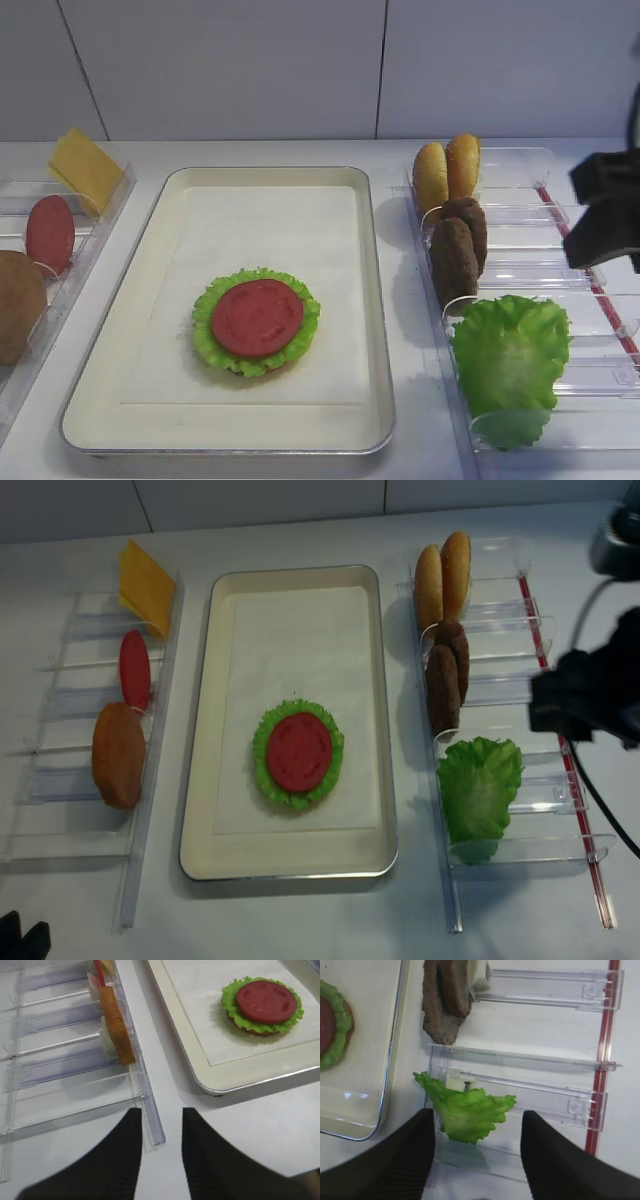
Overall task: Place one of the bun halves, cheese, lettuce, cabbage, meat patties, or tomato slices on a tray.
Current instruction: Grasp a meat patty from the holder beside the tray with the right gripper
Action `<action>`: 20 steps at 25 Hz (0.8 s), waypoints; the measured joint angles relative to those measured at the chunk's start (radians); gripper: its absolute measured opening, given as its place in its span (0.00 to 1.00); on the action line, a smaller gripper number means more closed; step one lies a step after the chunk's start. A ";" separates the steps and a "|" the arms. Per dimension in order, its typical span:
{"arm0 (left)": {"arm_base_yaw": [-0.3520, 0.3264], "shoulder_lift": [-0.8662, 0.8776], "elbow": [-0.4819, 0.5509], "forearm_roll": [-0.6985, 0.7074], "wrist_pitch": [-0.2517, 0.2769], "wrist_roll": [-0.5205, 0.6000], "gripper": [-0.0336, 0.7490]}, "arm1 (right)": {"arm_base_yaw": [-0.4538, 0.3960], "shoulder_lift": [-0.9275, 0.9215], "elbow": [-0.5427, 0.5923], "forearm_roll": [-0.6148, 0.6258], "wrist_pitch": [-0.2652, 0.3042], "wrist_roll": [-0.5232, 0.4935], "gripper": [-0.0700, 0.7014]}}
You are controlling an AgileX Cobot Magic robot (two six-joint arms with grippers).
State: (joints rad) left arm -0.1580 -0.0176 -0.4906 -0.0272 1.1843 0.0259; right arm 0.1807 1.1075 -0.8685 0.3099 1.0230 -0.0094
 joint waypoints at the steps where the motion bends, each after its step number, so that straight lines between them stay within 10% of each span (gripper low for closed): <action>1: 0.000 0.000 0.000 0.000 0.000 0.000 0.31 | 0.042 0.035 -0.019 -0.029 -0.007 0.037 0.61; 7: 0.000 0.000 0.000 0.000 0.000 0.000 0.31 | 0.199 0.250 -0.156 -0.129 -0.046 0.232 0.61; 20: 0.000 0.000 0.000 0.000 0.000 0.000 0.31 | 0.252 0.461 -0.254 -0.135 -0.080 0.294 0.61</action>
State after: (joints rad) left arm -0.1580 -0.0176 -0.4906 -0.0272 1.1843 0.0259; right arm 0.4322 1.5685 -1.1230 0.1751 0.9431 0.2844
